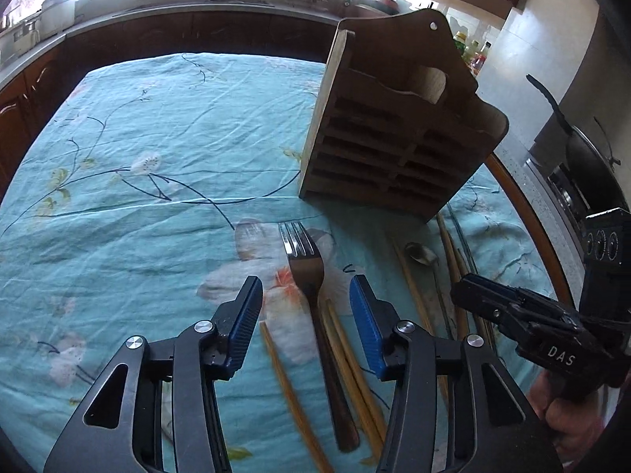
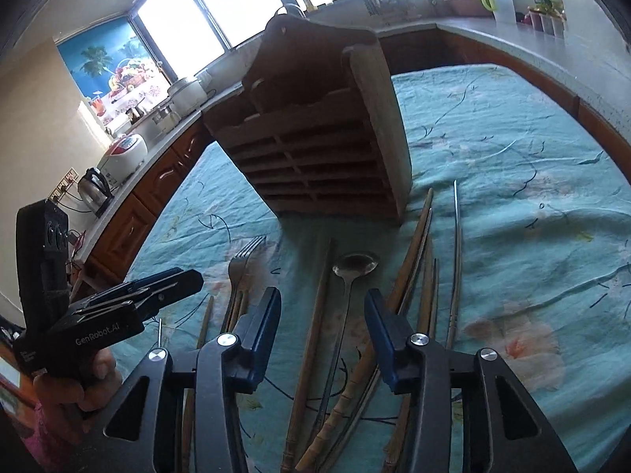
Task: Organize utensils
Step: 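Grasp the silver fork with the left tool while the right tool grasps a silver spoon, then carry the fork with the left tool into the wooden holder while the right tool inserts the spoon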
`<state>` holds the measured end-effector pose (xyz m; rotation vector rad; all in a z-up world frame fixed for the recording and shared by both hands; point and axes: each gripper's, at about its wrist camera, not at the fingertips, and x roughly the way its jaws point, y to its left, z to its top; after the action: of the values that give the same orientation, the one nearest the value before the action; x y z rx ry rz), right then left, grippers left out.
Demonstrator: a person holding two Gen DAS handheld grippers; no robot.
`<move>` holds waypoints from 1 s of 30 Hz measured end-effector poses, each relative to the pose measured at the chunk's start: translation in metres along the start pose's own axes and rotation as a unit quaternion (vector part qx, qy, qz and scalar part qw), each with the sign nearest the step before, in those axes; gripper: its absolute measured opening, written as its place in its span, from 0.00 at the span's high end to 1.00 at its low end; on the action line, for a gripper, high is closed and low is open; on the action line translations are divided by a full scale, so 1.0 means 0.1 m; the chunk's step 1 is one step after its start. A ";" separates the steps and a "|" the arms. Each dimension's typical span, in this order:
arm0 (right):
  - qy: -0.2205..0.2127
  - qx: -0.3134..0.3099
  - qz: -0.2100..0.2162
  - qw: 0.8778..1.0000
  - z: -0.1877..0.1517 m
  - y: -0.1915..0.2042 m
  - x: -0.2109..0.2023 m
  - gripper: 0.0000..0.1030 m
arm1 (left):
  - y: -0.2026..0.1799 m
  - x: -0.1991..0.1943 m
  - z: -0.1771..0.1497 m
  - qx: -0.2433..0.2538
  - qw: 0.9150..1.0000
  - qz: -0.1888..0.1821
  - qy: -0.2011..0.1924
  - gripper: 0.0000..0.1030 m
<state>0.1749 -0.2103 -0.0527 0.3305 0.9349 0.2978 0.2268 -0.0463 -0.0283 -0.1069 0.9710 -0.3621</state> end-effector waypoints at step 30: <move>-0.062 -0.001 0.023 0.998 0.04 0.10 -0.64 0.98 | 0.01 -0.77 -0.10 -0.009 0.995 -0.052 -0.081 0.81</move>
<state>0.1412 -0.2263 0.0002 0.3649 0.8049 0.3166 0.1794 -0.0179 0.0263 -0.2000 0.8108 -0.4346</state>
